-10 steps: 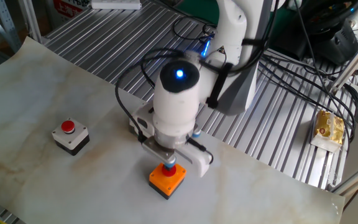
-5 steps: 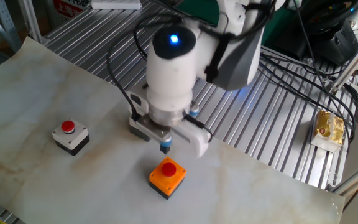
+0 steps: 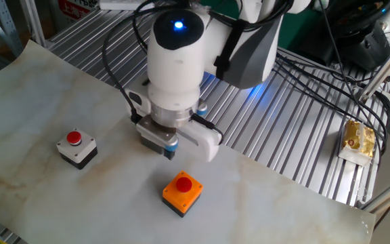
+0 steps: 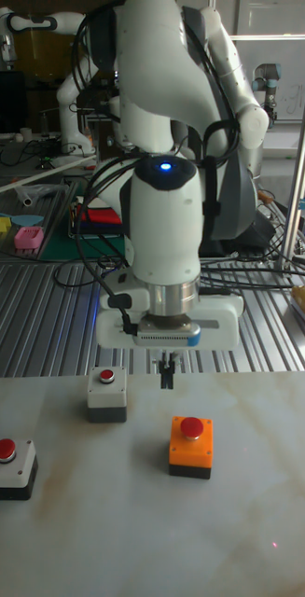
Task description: Press three buttons from left to right in sequence
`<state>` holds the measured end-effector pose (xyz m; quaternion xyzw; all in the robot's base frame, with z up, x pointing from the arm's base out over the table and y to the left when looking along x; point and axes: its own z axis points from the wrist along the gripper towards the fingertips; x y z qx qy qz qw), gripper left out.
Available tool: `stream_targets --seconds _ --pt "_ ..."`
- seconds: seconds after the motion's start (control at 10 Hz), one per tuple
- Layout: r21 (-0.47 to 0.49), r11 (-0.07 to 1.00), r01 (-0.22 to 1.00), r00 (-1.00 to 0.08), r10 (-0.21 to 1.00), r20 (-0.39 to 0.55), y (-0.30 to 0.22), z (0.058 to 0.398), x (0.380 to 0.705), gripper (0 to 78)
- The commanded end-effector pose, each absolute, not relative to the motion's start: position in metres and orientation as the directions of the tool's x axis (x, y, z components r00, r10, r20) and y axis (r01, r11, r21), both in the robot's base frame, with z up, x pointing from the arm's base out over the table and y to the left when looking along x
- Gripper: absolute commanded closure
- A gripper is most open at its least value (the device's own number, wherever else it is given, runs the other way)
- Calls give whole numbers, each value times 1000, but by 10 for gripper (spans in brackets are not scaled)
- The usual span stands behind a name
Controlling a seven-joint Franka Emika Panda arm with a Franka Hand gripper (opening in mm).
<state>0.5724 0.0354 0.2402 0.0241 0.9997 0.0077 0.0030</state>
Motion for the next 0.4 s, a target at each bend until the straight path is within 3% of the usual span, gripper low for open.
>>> stream_targets --seconds 0.1,0.4 --pt "-7 1000 5 -1000 5 -13 21 240 575 764" --pt "-8 1000 12 -1000 11 -16 18 239 575 764"
